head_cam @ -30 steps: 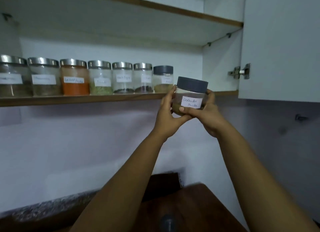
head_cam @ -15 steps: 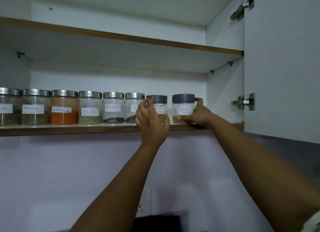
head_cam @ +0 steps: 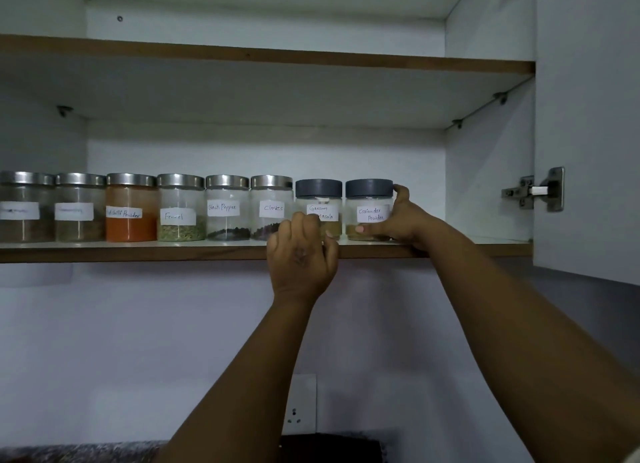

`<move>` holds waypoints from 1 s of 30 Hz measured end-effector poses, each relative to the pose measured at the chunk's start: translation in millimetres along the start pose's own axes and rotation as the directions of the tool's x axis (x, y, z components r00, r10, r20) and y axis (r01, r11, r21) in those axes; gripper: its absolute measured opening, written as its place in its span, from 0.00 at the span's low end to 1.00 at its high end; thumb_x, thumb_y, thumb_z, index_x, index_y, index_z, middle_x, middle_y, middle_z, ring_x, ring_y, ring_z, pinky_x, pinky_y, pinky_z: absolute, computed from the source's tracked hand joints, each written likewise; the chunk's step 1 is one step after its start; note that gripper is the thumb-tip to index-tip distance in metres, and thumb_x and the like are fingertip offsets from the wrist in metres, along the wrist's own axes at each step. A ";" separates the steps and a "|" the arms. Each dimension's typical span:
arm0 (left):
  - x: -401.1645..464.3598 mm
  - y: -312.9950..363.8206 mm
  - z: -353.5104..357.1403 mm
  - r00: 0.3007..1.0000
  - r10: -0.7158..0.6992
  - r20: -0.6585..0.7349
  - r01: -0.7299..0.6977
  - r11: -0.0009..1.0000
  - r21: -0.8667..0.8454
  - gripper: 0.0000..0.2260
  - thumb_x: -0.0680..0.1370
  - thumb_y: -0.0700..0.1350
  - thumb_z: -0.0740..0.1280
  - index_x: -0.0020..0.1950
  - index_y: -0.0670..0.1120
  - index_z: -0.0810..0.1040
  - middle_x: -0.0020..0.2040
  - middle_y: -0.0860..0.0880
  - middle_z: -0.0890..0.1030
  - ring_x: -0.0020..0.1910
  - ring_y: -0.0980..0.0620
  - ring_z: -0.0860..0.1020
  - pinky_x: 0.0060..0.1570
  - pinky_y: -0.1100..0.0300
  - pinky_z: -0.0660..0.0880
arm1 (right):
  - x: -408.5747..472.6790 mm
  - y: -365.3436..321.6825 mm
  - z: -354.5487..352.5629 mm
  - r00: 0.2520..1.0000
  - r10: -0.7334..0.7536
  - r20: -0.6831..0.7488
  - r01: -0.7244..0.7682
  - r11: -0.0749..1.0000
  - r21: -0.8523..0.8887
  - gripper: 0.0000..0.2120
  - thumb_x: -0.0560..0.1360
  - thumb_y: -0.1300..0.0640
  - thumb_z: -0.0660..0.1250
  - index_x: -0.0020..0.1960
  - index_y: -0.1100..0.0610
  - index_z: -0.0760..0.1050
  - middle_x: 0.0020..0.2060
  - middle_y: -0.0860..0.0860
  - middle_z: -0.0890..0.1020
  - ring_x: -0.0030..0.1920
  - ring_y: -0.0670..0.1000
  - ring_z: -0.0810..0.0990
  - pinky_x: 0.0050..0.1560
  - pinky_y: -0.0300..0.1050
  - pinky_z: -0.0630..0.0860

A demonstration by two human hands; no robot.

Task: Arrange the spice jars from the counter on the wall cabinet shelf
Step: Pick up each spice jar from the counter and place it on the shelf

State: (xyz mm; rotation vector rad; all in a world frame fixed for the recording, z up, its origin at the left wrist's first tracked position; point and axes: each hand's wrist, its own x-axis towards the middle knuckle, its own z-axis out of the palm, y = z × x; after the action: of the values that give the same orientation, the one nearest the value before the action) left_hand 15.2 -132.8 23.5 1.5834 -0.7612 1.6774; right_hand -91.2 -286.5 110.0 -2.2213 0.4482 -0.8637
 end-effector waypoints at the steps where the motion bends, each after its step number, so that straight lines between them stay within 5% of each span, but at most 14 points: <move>1: -0.5 0.4 -0.2 1.000 -0.007 -0.004 0.007 1.000 -0.002 0.07 0.74 0.47 0.63 0.46 0.44 0.74 0.40 0.47 0.74 0.38 0.48 0.71 0.41 0.55 0.63 | 0.0 0.3 -0.4 1.000 0.001 0.002 -0.001 1.000 0.005 0.61 0.63 0.49 0.81 0.79 0.52 0.39 0.69 0.55 0.71 0.67 0.57 0.72 0.68 0.51 0.68; 13: -4.3 3.3 -0.9 0.998 -0.058 0.003 0.058 0.998 -0.022 0.07 0.76 0.47 0.60 0.45 0.44 0.74 0.40 0.47 0.74 0.40 0.47 0.71 0.43 0.55 0.64 | -1.4 0.4 -0.6 0.999 -0.019 0.046 0.020 1.000 -0.016 0.62 0.64 0.49 0.81 0.79 0.51 0.37 0.69 0.54 0.71 0.66 0.56 0.71 0.67 0.48 0.68; 21: -4.2 1.7 0.1 1.000 -0.015 0.008 0.014 0.999 0.046 0.06 0.76 0.47 0.60 0.43 0.45 0.73 0.40 0.48 0.74 0.39 0.47 0.71 0.42 0.55 0.63 | -9.4 -2.0 0.7 0.999 -0.034 0.040 0.038 0.992 -0.117 0.67 0.66 0.51 0.80 0.75 0.53 0.24 0.70 0.57 0.71 0.67 0.58 0.72 0.65 0.48 0.68; 25: -5.2 -0.3 -5.0 0.997 0.040 0.064 -0.045 0.996 0.075 0.09 0.79 0.48 0.58 0.43 0.45 0.73 0.41 0.47 0.74 0.40 0.47 0.71 0.42 0.53 0.65 | -20.0 -4.5 10.8 0.994 -0.099 -0.038 0.087 0.963 -0.254 0.67 0.65 0.43 0.75 0.72 0.49 0.18 0.61 0.60 0.76 0.56 0.57 0.77 0.59 0.50 0.74; 27: -7.3 -2.9 -9.2 0.992 0.082 0.095 -0.090 0.993 0.080 0.11 0.80 0.49 0.57 0.44 0.45 0.73 0.42 0.47 0.74 0.41 0.47 0.70 0.42 0.53 0.64 | -29.8 -4.2 14.8 0.996 -0.066 -0.064 0.044 0.954 -0.298 0.64 0.63 0.36 0.70 0.72 0.47 0.19 0.62 0.60 0.74 0.58 0.60 0.76 0.60 0.55 0.74; 30: -7.4 -5.2 -19.0 0.989 0.072 0.126 -0.074 0.997 0.012 0.11 0.80 0.49 0.59 0.45 0.44 0.75 0.42 0.46 0.73 0.42 0.47 0.69 0.41 0.52 0.66 | -46.7 2.0 21.0 0.989 -0.099 -0.112 0.030 0.864 -0.502 0.50 0.73 0.31 0.56 0.76 0.51 0.24 0.68 0.62 0.69 0.63 0.63 0.74 0.61 0.56 0.70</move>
State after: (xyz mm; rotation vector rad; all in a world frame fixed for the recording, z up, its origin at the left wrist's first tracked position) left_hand 8.3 -115.1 14.3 1.7039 -0.8808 1.6512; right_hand -110.2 -252.9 76.3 -2.6713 0.7347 -1.0267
